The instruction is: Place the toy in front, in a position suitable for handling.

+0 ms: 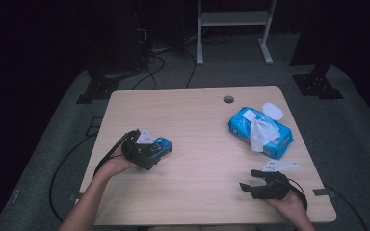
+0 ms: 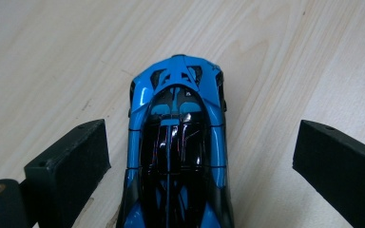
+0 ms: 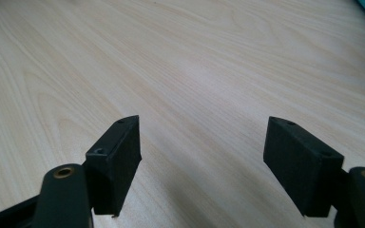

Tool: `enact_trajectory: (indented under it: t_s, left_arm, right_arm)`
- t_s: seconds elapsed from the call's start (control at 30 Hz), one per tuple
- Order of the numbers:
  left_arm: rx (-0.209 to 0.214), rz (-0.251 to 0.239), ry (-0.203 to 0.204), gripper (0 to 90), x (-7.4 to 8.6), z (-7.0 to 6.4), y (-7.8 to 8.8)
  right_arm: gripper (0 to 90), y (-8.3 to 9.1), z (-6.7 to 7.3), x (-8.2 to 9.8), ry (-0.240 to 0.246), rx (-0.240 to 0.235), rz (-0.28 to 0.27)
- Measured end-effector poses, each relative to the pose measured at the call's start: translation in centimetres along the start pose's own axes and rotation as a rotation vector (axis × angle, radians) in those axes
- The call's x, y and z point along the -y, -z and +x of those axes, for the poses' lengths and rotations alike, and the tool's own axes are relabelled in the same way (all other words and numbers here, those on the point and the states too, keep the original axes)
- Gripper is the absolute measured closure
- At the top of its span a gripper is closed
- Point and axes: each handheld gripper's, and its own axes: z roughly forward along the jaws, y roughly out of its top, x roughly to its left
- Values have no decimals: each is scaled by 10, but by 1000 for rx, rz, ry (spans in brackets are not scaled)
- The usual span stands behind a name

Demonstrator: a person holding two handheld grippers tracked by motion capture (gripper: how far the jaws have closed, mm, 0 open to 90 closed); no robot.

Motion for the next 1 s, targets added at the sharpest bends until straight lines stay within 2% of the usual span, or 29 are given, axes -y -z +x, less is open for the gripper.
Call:
enact_trajectory:
  t_s: [0.1, 0.2, 0.33, 0.43, 0.63, 0.73, 0.83, 0.9, 1.0]
  left_arm:
    - [19, 43, 5, 43, -3, 7, -7]
    - [30, 62, 20, 48, -3, 12, -12]
    - [25, 121, 22, 47, -5, 19, -20]
    - [23, 133, 27, 49, -5, 20, -24]
    - [42, 195, 36, 56, -2, 20, -37]
    - [62, 194, 55, 61, -3, 20, -40]
    - [67, 196, 64, 147, -5, 21, -39]
    - [72, 238, 97, 147, -8, 24, -39]
    - [103, 271, 118, 190, -10, 26, -40]
  right_arm:
    - [275, 0, 1, 0, 6, -2, 2]
    - [275, 1, 1, 0, 6, -5, 2]
    - [275, 0, 1, -1, 6, -9, 9]
    - [275, 0, 2, -1, 13, -10, 7]
    - [275, 1, 1, -1, 17, -11, 6]
    - [276, 1, 1, -1, 14, -12, 3]
    - [275, 0, 2, -1, 13, -13, 13]
    - [276, 0, 2, -1, 17, -13, 11]
    - [276, 1, 2, -1, 21, -12, 9]
